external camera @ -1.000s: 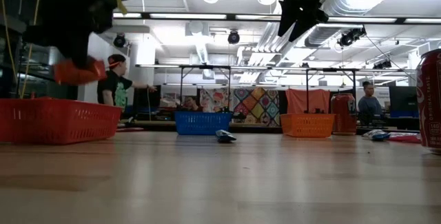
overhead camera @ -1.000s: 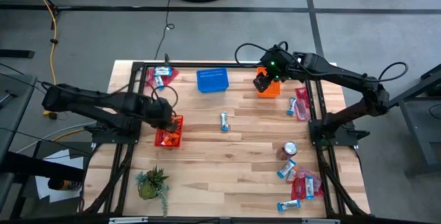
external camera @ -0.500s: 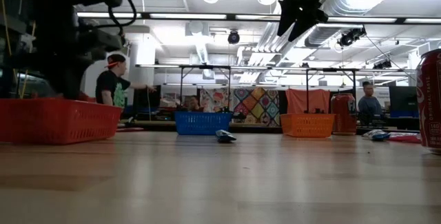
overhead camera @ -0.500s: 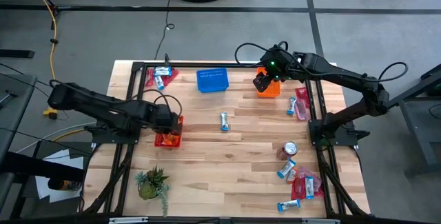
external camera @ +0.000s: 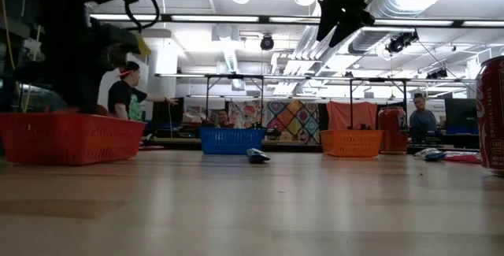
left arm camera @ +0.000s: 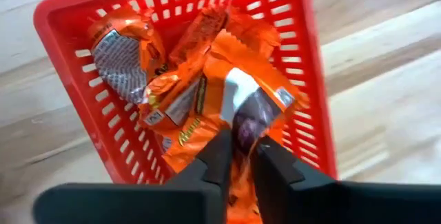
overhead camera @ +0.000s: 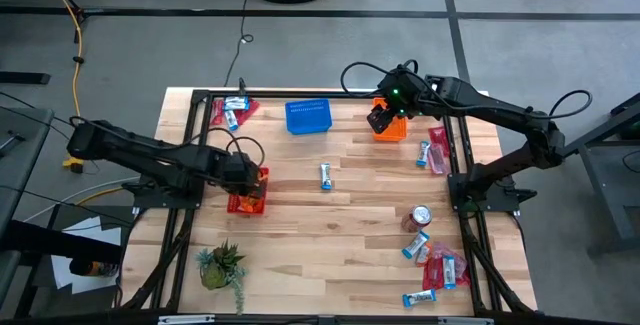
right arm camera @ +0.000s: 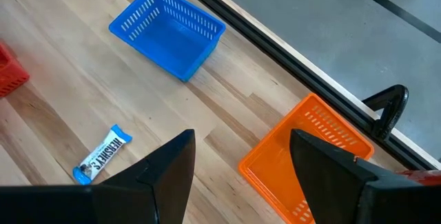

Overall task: Sort candy
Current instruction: Put the orange candy pack into the red basket, then put the white candy pack into the blue basket

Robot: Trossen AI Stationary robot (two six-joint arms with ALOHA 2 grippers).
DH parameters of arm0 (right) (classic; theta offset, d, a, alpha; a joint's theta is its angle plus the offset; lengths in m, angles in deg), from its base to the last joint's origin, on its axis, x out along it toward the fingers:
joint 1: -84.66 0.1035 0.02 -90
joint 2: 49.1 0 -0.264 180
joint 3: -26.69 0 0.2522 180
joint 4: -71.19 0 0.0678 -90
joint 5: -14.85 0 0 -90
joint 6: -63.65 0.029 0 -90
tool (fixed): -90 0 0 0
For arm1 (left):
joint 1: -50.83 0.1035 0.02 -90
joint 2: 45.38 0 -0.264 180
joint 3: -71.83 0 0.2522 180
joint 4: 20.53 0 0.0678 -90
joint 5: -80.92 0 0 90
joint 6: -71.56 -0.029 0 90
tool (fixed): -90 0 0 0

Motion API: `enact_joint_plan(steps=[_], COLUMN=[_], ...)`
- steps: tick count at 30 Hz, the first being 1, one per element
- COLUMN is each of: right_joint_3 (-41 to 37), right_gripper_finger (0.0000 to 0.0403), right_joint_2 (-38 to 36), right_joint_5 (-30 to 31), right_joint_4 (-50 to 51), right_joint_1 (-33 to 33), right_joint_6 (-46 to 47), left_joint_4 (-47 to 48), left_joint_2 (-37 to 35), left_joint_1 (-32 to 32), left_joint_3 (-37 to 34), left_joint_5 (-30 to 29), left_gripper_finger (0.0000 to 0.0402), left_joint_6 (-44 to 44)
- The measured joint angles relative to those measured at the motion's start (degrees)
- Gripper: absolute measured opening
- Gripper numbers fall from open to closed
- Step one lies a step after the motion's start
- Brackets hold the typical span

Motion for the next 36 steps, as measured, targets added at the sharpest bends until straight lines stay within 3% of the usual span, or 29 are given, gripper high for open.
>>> enact_joint_plan(steps=[7,13,21,26,31,33,36], right_joint_3=[0.0,0.0,0.0,0.0,0.0,0.0,0.0], right_gripper_finger=[0.0232,0.0232,0.0232,0.0232,0.0232,0.0232,0.0232], right_joint_2=[0.0,0.0,0.0,0.0,0.0,0.0,0.0], right_joint_5=[0.0,-0.7,-2.3,-2.8,-3.5,-3.8,-4.0], right_joint_4=[0.0,0.0,0.0,-0.7,-1.7,-1.7,-1.7], right_joint_1=[0.0,0.0,0.0,0.0,0.0,0.0,0.0], right_joint_6=[0.0,0.0,0.3,0.6,2.1,3.0,3.5], left_joint_4=[1.5,1.0,-1.2,-2.1,0.9,1.9,3.3], left_joint_2=[-8.2,-15.0,-16.4,-12.3,-2.2,2.8,10.3], left_joint_1=[1.1,4.6,12.4,23.5,37.3,42.3,48.5], left_joint_3=[1.4,5.6,12.4,21.6,30.0,30.4,28.2], left_joint_5=[-0.9,-5.4,-8.5,-7.9,-7.6,-7.6,-6.6], left_gripper_finger=[0.0119,0.0174,0.0212,0.0214,0.0214,0.0214,0.0214], left_joint_6=[-2.6,-7.4,-21.1,-35.3,-50.8,-53.7,-51.3])
